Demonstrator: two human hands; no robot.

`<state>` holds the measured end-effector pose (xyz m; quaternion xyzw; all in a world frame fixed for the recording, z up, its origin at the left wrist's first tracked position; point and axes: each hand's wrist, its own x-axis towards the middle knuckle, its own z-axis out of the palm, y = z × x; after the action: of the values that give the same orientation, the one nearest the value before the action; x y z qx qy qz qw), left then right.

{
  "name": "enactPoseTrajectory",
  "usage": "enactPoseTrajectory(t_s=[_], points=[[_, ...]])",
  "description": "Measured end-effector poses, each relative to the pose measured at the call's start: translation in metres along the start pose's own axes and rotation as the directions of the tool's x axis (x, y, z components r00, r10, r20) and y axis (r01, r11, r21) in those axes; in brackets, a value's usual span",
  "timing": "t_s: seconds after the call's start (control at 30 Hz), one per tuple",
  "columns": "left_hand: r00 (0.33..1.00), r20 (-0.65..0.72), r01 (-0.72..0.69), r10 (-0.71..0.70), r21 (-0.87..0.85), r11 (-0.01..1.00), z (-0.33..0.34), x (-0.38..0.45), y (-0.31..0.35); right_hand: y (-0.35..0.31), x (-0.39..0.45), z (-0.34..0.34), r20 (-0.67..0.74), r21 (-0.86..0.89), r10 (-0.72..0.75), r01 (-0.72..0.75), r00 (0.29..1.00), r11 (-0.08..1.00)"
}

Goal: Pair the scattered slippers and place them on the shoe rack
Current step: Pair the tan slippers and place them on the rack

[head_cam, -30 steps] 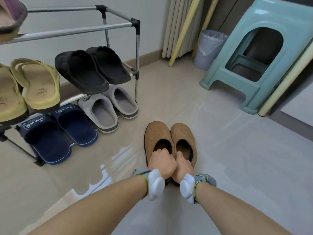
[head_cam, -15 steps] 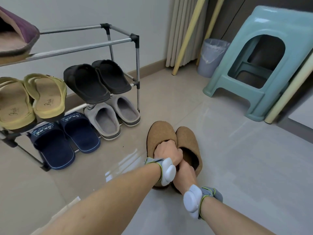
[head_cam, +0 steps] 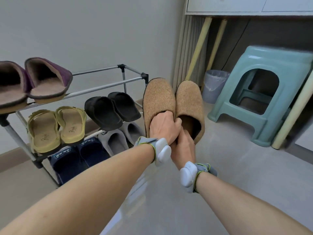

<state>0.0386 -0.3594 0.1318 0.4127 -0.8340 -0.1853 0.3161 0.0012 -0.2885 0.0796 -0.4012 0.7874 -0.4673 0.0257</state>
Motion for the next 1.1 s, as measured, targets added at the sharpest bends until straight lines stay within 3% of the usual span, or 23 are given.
enactPoseTrajectory(t_s=[0.27, 0.5, 0.63, 0.73, 0.9, 1.1], points=[[0.982, -0.189, -0.021, 0.017, -0.015, 1.0, -0.083, 0.079, 0.021, -0.074, 0.083, 0.001, -0.141, -0.044, -0.277, 0.273, 0.951, 0.961], [0.978, -0.138, 0.162, -0.159, 0.012, 0.987, -0.14, 0.149, -0.007, -0.136, 0.128, 0.032, -0.083, -0.126, -0.275, 0.264, 0.958, 0.956], [0.968, -0.005, 0.25, -0.25, 0.077, 0.965, -0.171, 0.178, -0.038, -0.161, 0.148, 0.054, -0.016, -0.177, -0.314, 0.306, 0.949, 0.935], [0.955, 0.078, 0.27, -0.285, 0.161, 0.949, -0.185, 0.202, -0.059, -0.176, 0.164, 0.073, 0.016, -0.188, -0.329, 0.326, 0.944, 0.926], [0.956, 0.058, 0.28, -0.287, 0.099, 0.955, -0.186, 0.234, -0.087, -0.19, 0.181, 0.1, 0.063, -0.204, -0.339, 0.345, 0.939, 0.916], [0.944, 0.068, 0.299, -0.322, 0.235, 0.925, -0.192, 0.241, -0.11, -0.193, 0.197, 0.115, 0.184, -0.097, -0.384, 0.406, 0.905, 0.909]])
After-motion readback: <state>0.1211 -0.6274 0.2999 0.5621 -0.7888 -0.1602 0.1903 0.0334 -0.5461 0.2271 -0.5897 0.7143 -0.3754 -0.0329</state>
